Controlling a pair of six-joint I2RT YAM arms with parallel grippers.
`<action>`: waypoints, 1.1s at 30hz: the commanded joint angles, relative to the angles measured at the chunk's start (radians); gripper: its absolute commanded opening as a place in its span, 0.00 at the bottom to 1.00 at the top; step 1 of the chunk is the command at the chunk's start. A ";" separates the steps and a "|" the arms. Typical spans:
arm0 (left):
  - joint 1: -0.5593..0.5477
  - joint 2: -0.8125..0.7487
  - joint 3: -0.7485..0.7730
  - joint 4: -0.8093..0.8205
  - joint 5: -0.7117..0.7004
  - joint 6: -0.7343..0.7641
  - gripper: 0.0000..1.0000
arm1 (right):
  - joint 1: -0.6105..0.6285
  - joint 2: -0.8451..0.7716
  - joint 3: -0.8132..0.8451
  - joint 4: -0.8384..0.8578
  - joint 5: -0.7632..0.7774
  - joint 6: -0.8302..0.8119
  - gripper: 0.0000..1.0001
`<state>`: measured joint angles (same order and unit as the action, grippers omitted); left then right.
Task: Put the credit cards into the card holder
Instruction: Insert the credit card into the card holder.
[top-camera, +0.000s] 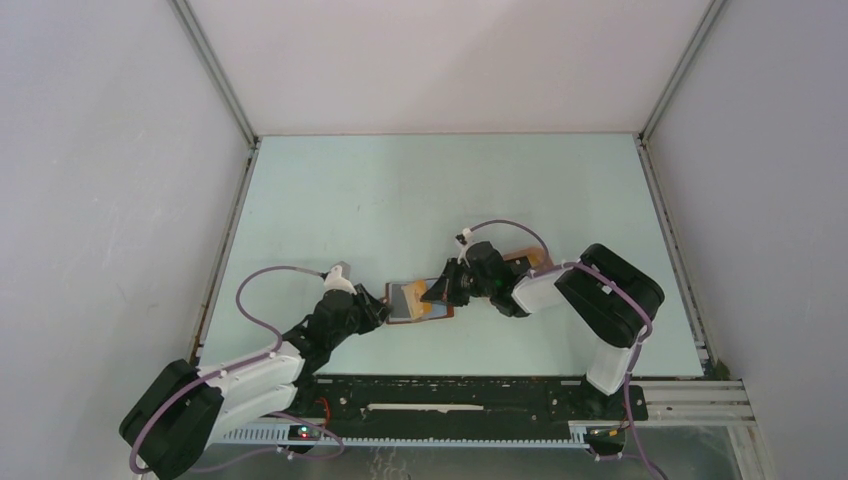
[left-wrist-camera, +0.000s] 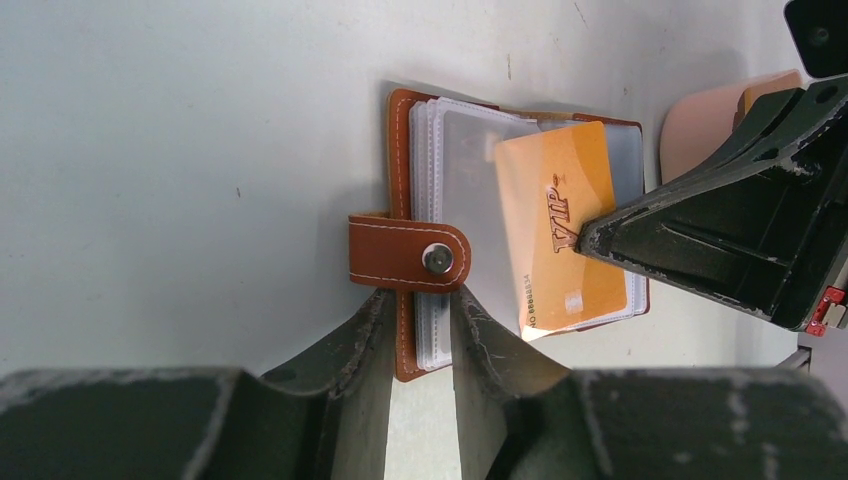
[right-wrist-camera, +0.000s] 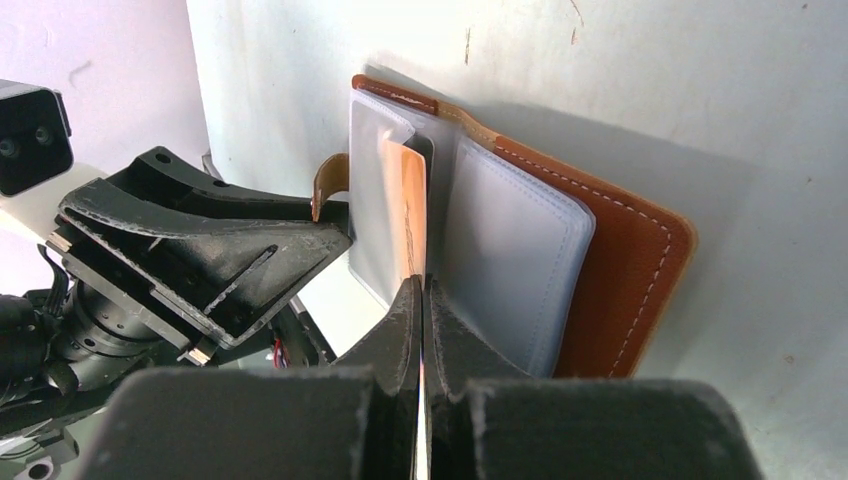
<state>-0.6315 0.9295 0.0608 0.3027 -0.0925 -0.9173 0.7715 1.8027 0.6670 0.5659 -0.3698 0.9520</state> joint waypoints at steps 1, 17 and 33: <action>0.000 0.021 -0.039 -0.042 0.028 -0.009 0.31 | 0.020 -0.018 -0.029 -0.067 0.059 0.000 0.00; 0.000 0.044 -0.032 -0.034 0.028 -0.005 0.31 | 0.001 -0.048 -0.032 -0.116 0.126 -0.089 0.00; 0.000 0.096 -0.031 0.024 0.063 -0.011 0.30 | 0.003 -0.009 -0.032 -0.042 0.149 -0.076 0.00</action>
<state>-0.6315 0.9970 0.0605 0.3786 -0.0723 -0.9184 0.7723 1.7638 0.6544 0.5442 -0.2955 0.9062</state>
